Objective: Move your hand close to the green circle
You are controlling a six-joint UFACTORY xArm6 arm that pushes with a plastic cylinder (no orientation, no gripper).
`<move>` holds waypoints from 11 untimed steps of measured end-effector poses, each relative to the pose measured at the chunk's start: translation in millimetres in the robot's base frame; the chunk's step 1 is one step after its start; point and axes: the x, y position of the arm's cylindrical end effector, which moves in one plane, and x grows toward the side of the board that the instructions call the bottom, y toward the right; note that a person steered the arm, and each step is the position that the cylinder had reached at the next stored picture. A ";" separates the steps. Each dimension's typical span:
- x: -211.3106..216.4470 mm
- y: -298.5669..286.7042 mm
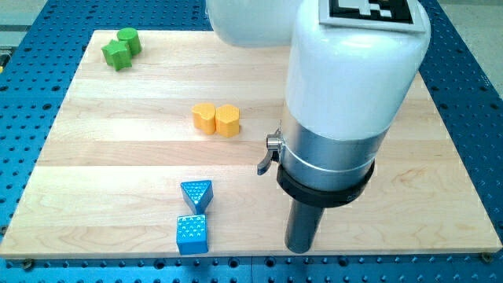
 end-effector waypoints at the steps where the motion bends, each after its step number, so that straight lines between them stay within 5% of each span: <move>1: 0.0 0.0; 3: -41.3 -5.1; 5: -208.7 20.6; 7: -396.2 -93.0; 11: -426.4 -219.3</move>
